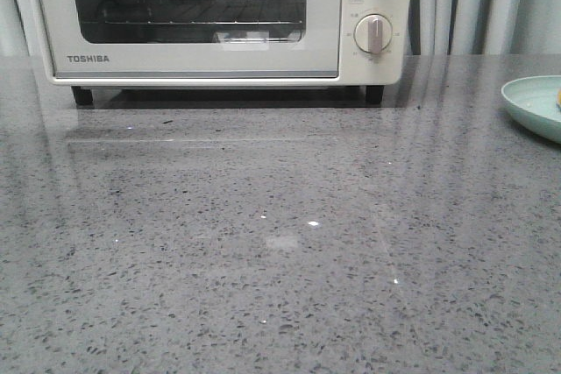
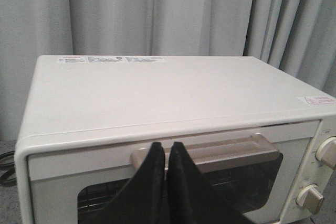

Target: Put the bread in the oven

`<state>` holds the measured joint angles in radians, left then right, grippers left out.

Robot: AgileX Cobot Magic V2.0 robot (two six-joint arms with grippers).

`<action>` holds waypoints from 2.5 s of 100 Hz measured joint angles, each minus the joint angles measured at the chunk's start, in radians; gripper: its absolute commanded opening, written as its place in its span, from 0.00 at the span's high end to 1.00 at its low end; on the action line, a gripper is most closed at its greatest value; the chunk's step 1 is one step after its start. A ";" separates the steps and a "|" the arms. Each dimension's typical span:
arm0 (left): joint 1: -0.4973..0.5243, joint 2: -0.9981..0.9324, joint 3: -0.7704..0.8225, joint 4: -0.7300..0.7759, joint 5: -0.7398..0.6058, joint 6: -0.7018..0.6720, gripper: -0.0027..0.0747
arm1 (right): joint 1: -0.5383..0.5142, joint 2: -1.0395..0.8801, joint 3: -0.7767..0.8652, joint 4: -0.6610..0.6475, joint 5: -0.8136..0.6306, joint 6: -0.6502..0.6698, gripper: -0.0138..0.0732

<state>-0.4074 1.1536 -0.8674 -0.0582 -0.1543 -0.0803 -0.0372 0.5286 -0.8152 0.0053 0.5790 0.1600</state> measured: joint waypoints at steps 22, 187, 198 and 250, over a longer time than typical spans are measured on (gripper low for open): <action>-0.003 0.109 -0.057 0.023 -0.061 0.000 0.99 | 0.000 0.010 -0.018 0.000 0.002 -0.002 0.65; -0.178 -0.088 0.284 -0.099 0.231 0.000 0.99 | 0.000 0.010 -0.020 0.001 0.104 -0.005 0.65; -0.270 -0.260 0.297 -0.108 0.267 0.000 0.99 | 0.000 0.010 -0.020 0.001 0.149 -0.005 0.65; -0.362 -0.693 0.181 0.065 0.433 0.000 0.99 | 0.000 0.160 -0.029 0.001 0.175 -0.007 0.45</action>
<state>-0.7694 0.4610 -0.6862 0.0068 0.2785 -0.0803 -0.0372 0.6882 -0.8439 0.0066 0.7536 0.1527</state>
